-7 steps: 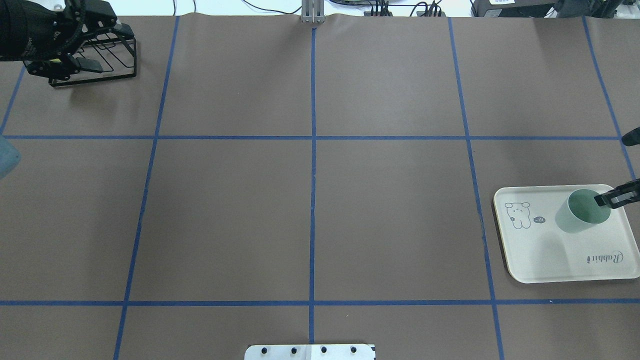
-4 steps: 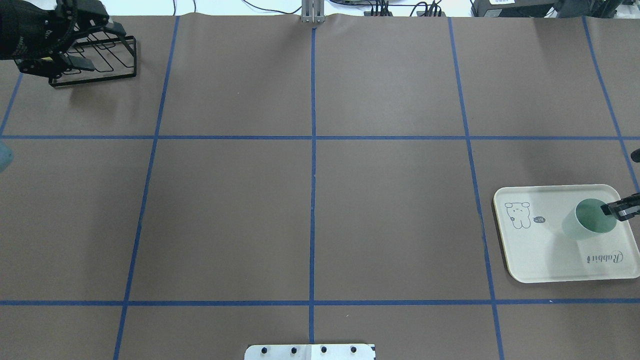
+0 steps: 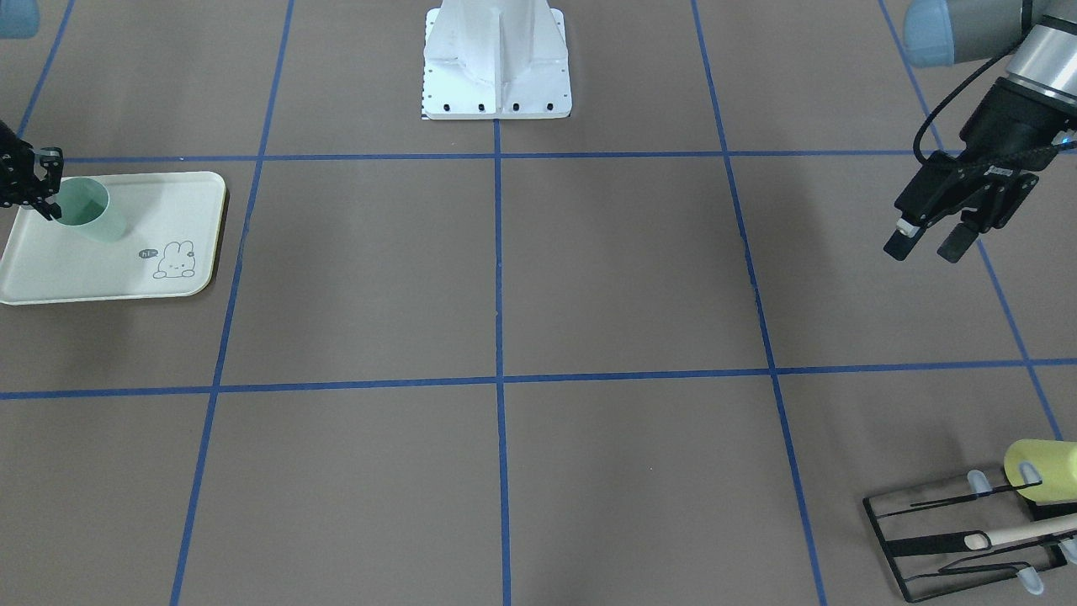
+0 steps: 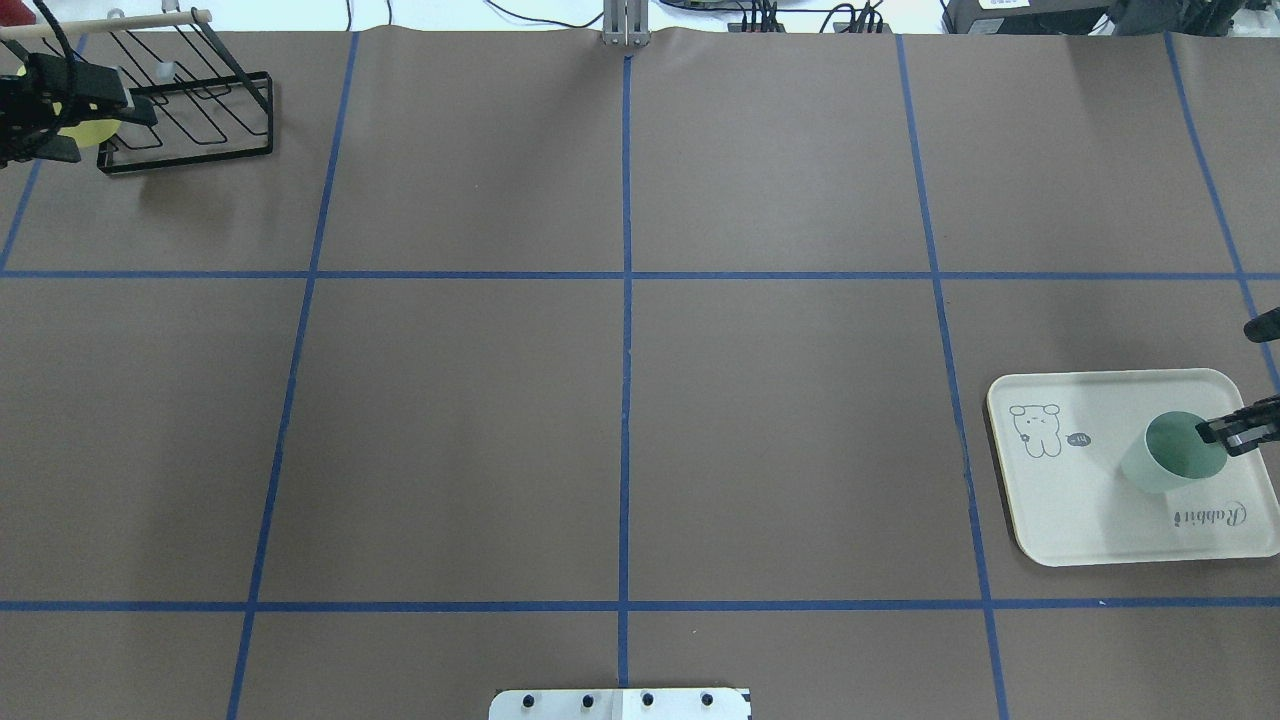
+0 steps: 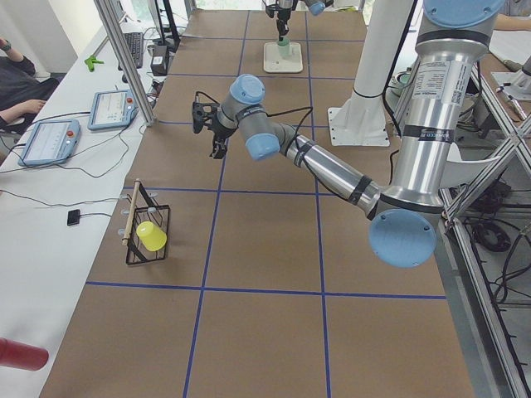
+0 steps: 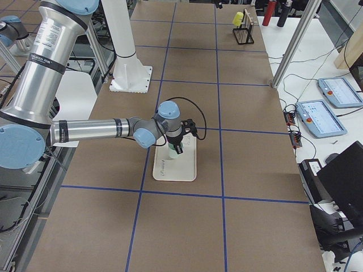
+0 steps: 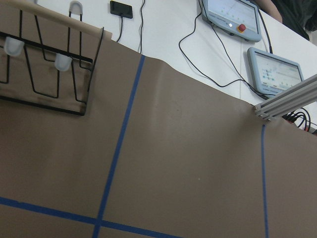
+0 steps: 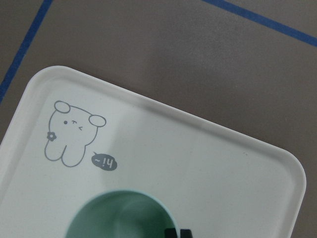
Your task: Left arm grabs green cup and hands to right arm on tray
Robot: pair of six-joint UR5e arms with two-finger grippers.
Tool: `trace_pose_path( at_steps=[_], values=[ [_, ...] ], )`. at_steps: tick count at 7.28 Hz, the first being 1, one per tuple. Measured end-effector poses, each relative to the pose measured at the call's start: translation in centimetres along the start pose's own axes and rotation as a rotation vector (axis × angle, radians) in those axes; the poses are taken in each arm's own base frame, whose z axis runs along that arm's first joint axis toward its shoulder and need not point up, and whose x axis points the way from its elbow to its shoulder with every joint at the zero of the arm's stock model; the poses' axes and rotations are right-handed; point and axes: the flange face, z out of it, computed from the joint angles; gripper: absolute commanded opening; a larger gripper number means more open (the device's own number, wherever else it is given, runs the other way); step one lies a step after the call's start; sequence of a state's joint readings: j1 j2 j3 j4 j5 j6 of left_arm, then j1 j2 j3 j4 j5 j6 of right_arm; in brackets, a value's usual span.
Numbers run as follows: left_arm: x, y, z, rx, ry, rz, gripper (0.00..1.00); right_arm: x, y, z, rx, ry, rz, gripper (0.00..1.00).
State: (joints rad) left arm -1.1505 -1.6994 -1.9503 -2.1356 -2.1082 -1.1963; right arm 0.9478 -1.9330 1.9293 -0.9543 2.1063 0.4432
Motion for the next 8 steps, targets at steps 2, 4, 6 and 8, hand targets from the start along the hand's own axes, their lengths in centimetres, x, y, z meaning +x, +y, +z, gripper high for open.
trace_pose_path(
  at_steps=[2,4,6,8],
  values=[
    [-1.1,0.1,-0.2,0.001,-0.014,0.008,1.00,0.0,-0.1,0.3,-0.004,0.000,-0.006,1.00],
    [-2.6,0.0,-1.0,0.010,-0.031,0.018,1.00,-0.2,-0.4,0.1,-0.004,-0.028,-0.006,1.00],
    [-5.9,0.3,-1.7,0.005,-0.076,0.096,1.00,0.7,-1.3,-1.9,0.008,-0.100,0.039,1.00],
    [-10.5,1.8,-2.2,-0.029,-0.138,0.164,1.00,2.4,-1.7,-3.6,0.001,-0.135,0.101,1.00]
  ],
)
